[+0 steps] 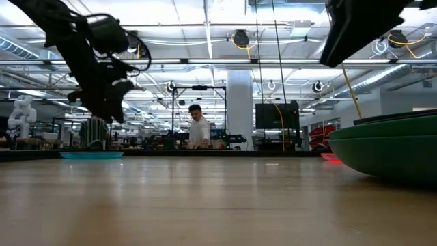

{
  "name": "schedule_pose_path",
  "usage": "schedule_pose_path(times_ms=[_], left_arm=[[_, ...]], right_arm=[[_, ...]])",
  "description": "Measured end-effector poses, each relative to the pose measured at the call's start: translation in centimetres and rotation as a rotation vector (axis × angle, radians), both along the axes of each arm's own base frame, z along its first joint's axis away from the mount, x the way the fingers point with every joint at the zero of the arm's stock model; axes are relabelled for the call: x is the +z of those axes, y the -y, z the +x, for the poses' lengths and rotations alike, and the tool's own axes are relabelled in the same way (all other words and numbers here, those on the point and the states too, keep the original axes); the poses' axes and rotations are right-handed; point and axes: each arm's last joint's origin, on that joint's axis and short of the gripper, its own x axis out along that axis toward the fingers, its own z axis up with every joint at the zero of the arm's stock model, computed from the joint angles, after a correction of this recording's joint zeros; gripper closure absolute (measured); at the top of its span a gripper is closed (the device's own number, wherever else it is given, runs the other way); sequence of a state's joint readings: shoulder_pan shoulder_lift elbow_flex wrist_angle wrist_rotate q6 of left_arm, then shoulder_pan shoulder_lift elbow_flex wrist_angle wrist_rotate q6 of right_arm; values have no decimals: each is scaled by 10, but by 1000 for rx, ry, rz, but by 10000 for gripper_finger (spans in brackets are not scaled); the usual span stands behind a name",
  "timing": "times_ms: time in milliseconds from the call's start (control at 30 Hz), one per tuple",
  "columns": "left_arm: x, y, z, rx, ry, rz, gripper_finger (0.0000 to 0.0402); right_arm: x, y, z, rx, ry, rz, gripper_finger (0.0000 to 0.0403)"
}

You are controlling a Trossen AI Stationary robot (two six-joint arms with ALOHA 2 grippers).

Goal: Stack plastic plates
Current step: Stack the blue plate on top of the light green plate

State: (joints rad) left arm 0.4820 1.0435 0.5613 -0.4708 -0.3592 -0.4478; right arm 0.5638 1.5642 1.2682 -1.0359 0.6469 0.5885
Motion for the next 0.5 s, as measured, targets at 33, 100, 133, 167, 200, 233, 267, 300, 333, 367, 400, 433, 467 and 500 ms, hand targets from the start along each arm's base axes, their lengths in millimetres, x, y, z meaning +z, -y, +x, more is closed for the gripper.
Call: schedule_pose_path(times_ms=[33, 100, 133, 167, 200, 233, 267, 300, 333, 367, 400, 433, 467, 500], left_arm=[[-4, -2, 1, 2, -23, -15, 202], [-9, -8, 4, -4, -70, -51, 202], [-10, -11, 6, -5, -84, -68, 202], [-9, -14, 9, -6, -107, -79, 202], [-9, -18, 11, -9, -133, -88, 202], [-8, -21, 14, -16, -159, -95, 202], [-8, -24, 16, -23, -182, -101, 202], [-7, -27, 19, -27, -199, -106, 202], [-5, -30, 22, -35, -212, -106, 202], [-5, -33, 24, -40, -223, -107, 202], [-4, -36, 27, -46, -235, -108, 202], [-4, -38, 28, -52, -245, -109, 202], [-4, -40, 30, -54, -252, -110, 202], [-5, -42, 32, -55, -256, -111, 202]], right_arm=[[1, 3, 1, 2, 1, -14, 255], [2, 7, 3, 13, -7, -29, 255], [3, 9, 3, 19, -11, -35, 255], [4, 11, 4, 22, -11, -43, 255], [5, 13, 4, 27, -5, -58, 255], [6, 15, 6, 34, -4, -72, 255], [7, 17, 7, 41, -5, -89, 255], [7, 18, 7, 46, -6, -104, 255], [7, 20, 9, 48, -6, -118, 255], [8, 21, 10, 48, -2, -130, 255], [8, 23, 11, 50, 3, -139, 255], [9, 24, 13, 55, 5, -148, 255], [9, 26, 14, 59, 11, -162, 255], [10, 27, 15, 67, 14, -174, 255]])
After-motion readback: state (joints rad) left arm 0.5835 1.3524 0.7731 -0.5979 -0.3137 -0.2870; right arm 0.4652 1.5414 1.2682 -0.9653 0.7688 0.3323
